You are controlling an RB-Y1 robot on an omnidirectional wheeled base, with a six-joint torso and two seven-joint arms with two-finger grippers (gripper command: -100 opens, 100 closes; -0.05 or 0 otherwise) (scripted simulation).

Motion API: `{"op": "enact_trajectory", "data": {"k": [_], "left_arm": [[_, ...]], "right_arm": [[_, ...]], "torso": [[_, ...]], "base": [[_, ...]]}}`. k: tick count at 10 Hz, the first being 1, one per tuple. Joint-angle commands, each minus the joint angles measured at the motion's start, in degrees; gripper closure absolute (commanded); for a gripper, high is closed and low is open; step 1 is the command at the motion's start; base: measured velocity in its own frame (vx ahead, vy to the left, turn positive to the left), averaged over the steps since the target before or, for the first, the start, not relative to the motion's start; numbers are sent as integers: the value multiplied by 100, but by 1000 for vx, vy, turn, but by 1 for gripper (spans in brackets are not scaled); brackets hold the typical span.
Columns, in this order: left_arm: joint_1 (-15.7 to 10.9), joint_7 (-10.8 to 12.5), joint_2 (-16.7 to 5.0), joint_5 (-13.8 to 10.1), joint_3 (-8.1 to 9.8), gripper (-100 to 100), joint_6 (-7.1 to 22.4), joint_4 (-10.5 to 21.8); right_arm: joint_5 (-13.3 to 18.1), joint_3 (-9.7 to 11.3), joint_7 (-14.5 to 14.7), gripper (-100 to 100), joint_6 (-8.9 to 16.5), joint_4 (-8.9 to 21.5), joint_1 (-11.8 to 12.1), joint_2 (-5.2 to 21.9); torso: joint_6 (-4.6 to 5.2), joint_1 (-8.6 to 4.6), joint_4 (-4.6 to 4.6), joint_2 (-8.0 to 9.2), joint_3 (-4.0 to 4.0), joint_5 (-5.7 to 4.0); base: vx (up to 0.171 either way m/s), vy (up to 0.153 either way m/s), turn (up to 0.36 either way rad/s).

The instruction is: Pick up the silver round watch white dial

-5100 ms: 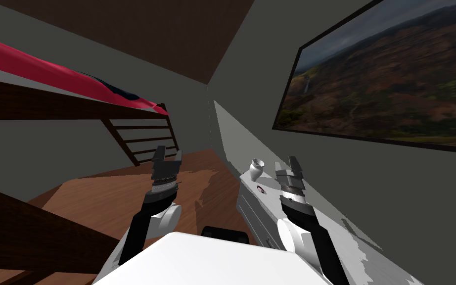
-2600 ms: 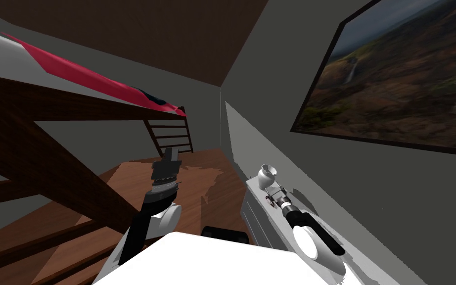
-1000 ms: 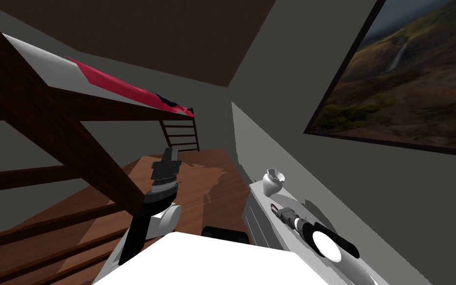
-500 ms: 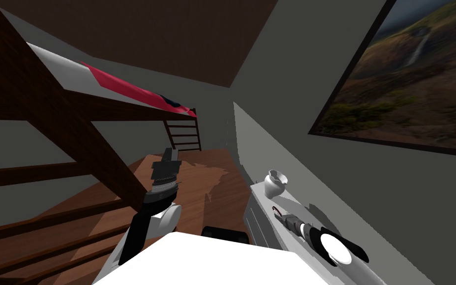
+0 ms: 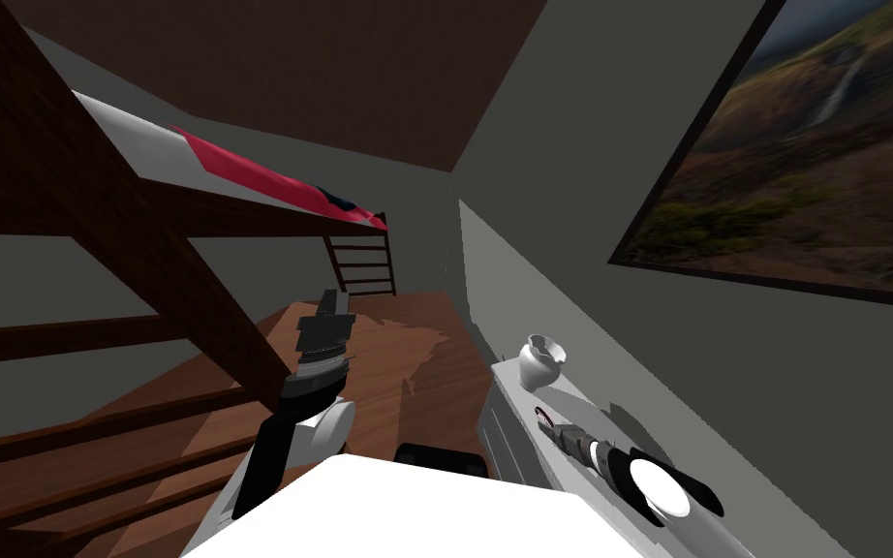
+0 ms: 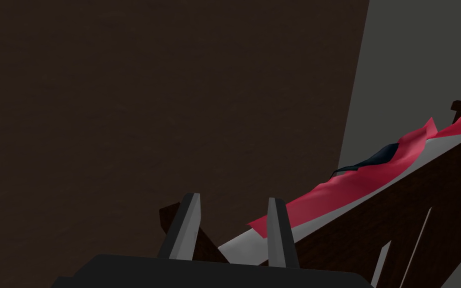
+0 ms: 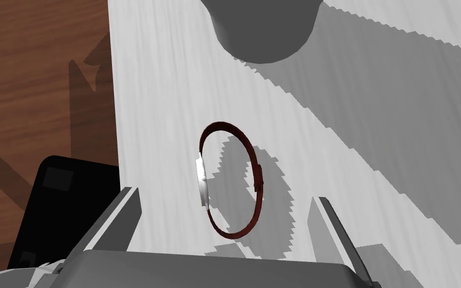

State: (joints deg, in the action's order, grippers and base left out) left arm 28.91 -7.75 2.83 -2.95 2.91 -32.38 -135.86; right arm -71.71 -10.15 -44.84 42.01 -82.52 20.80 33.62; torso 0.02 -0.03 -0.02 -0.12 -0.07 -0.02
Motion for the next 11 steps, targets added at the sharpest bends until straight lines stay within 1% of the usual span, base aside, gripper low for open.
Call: {"op": "enact_trajectory", "data": {"k": [1,2,3,4,7,8,9,10,11], "left_arm": [[0,0,0,0,0,0,0,0],[0,0,0,0,0,0,0,0],[0,0,0,0,0,0,0,0],[0,0,0,0,0,0,0,0],[0,0,0,0,0,0,0,0],[0,0,0,0,0,0,0,0],[0,0,0,0,0,0,0,0],[0,0,0,0,0,0,0,0],[0,0,0,0,0,0,0,0]], "right_arm": [[106,57,84,-100,-117,134,-71,-168],[89,49,39,-100,-74,90,-60,-117],[100,56,45,100,-92,99,-66,-129],[99,55,45,100,-90,97,-66,-128],[91,73,54,100,-67,69,-71,-136],[91,74,55,0,-66,69,-71,-136],[-5,-8,-22,100,8,-57,34,30],[17,33,43,100,-29,43,-45,-41],[7,21,40,0,-21,40,-41,-24]], "torso": [[0,0,0,0,0,0],[0,-4,-2,-7,-4,-1],[2,0,-1,-1,-1,1],[2,4,1,5,2,2],[7,-54,-14,-32,-23,-23],[7,-58,-15,-35,-25,-24],[7,-59,-15,-36,-26,-24],[13,-57,-14,-29,-23,-20],[8,-57,-15,-31,-24,-24]], "base": [[48,-33,42],[21,-14,10],[0,0,0],[0,0,0],[-2,4,0],[0,0,0],[-20,16,-40],[-13,8,-21],[0,0,0]]}}
